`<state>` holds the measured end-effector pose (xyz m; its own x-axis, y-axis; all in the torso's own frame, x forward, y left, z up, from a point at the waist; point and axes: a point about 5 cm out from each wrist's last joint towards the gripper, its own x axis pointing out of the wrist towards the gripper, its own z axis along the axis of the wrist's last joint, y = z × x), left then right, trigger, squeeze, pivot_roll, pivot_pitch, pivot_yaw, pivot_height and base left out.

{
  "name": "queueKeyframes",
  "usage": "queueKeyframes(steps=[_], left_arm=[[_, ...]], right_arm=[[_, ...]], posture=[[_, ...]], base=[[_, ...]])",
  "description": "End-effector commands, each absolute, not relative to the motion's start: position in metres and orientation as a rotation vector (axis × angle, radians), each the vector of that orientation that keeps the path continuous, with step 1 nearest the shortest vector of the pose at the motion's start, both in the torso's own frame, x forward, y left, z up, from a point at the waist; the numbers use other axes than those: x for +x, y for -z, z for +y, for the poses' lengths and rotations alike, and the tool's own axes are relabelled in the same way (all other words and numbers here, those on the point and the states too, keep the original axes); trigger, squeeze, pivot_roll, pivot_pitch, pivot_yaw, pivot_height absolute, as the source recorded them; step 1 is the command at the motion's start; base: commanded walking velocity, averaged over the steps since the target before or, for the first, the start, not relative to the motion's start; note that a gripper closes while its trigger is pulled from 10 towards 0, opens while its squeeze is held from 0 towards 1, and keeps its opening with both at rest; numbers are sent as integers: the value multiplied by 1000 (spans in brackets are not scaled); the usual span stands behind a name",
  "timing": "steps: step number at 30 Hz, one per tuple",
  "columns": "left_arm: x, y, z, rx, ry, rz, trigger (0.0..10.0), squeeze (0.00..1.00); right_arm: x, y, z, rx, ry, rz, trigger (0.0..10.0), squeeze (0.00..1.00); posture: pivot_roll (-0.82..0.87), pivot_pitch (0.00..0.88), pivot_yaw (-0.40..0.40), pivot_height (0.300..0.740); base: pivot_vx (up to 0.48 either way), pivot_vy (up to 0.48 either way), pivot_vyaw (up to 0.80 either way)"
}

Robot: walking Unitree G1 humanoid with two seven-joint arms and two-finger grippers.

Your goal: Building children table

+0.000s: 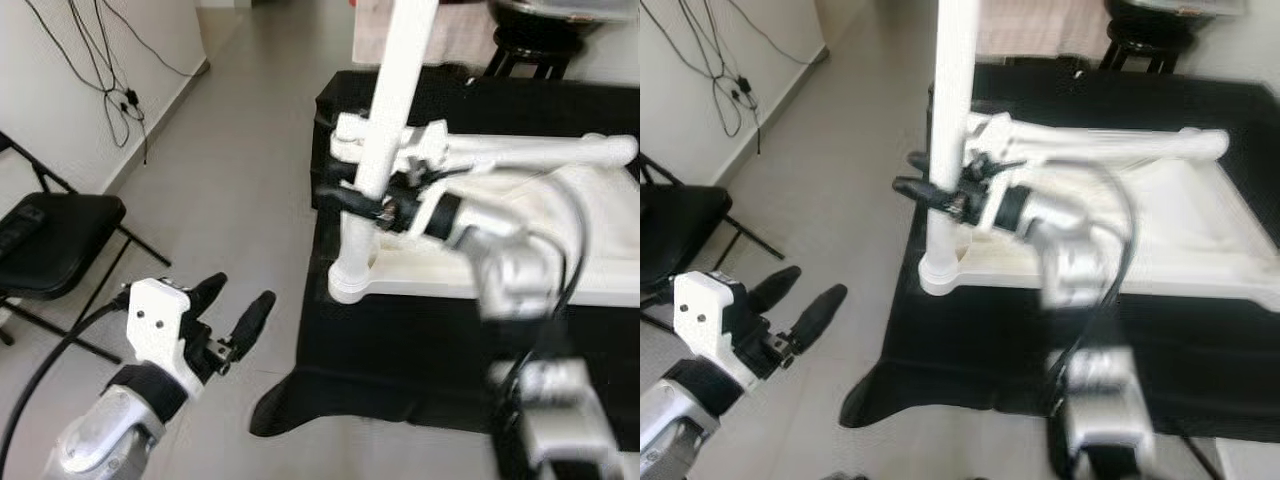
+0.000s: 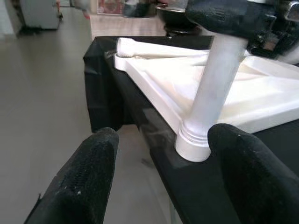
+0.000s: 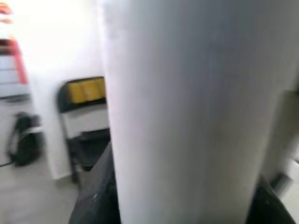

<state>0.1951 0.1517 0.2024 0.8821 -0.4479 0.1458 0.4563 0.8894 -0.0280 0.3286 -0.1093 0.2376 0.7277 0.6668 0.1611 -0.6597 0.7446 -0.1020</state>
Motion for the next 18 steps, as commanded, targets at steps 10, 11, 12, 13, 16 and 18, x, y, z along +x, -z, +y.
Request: queueKeyframes(steps=[10,11,12,13,16,18], left_arm=[[199,-199,158,-49,443,-119,10000,0],[199,-199,158,-49,443,-119,10000,0],[200,-200,160,-50,433,-124,10000,0],[200,-200,160,-50,433,-124,10000,0],[201,-201,160,-51,430,-128,10000,0],[202,-201,160,-51,430,-130,10000,0]], right_arm=[[330,-183,-107,-60,-553,37,0,0],[330,-183,-107,-60,-553,37,0,0],[332,-185,-106,-51,-570,44,10000,0],[332,-185,-106,-51,-570,44,10000,0],[335,-190,-105,-26,-598,41,10000,0],[337,-197,-104,3,-638,33,10000,0]], posture=[[-65,177,11,740],[-65,177,11,740],[-66,183,11,740],[-66,183,11,740],[-66,180,9,740],[-66,182,8,740]], base=[[0,0,0],[0,0,0],[0,0,0],[0,0,0],[0,0,0],[0,0,0]])
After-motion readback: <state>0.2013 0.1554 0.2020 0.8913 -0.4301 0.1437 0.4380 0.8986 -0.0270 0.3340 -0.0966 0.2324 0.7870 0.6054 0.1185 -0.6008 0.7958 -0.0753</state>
